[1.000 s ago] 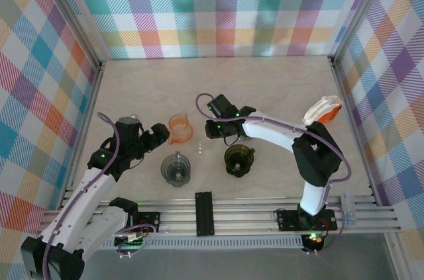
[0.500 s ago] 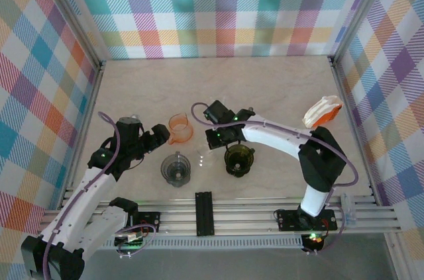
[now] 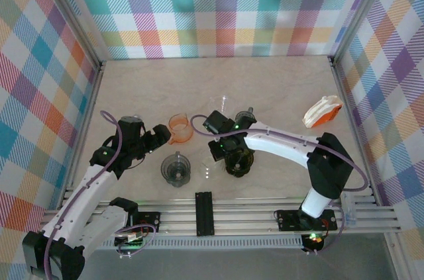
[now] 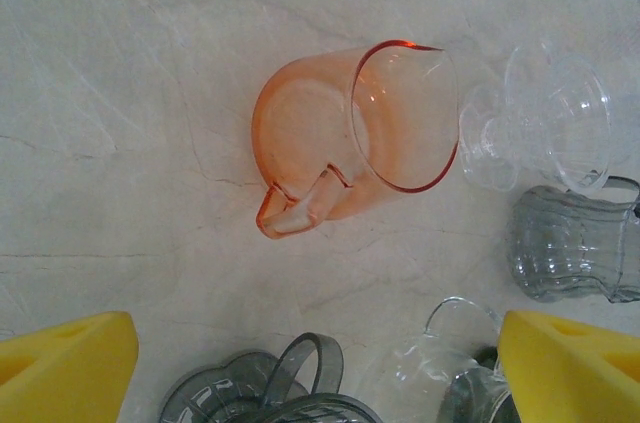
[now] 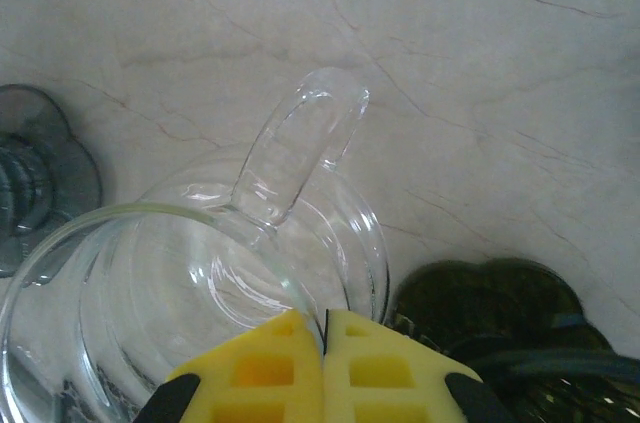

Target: Place the coffee filter in the dripper

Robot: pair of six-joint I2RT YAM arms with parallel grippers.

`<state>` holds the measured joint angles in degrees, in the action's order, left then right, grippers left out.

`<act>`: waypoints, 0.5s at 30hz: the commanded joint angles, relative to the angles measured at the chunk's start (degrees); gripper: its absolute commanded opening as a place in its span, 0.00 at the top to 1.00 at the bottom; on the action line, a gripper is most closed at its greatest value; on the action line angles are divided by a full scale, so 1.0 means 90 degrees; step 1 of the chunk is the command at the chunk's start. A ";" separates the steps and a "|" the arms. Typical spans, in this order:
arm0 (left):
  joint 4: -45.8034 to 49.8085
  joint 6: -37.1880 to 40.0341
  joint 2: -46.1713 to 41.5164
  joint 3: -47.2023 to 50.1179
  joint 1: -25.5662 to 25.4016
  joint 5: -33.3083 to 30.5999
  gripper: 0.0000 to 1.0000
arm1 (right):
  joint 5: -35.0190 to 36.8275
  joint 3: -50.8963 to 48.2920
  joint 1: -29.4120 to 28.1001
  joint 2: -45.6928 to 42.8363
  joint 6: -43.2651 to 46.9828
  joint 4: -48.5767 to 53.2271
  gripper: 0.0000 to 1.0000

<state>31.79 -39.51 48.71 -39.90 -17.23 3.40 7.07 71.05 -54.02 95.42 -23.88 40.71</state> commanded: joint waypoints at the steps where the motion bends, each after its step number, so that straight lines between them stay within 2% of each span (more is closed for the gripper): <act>1: 0.0076 0.0104 -0.0023 -0.0117 -0.0038 0.0028 0.07 | 0.0595 -0.0219 -0.0013 -0.0290 0.0141 0.0513 1.00; 10: 0.0056 0.0083 -0.0022 -0.0086 -0.0038 0.0040 0.07 | 0.1193 -0.0660 0.0116 -0.0750 0.0082 0.0840 1.00; 15: 0.0070 0.0049 -0.0041 -0.0085 -0.0038 0.0027 0.07 | 0.1090 -0.0704 0.0211 -0.0998 0.0045 0.0800 1.00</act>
<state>31.79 -39.38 48.69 -39.90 -17.23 3.40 15.44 65.08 -52.56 87.99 -23.29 45.30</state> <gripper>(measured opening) 0.932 0.062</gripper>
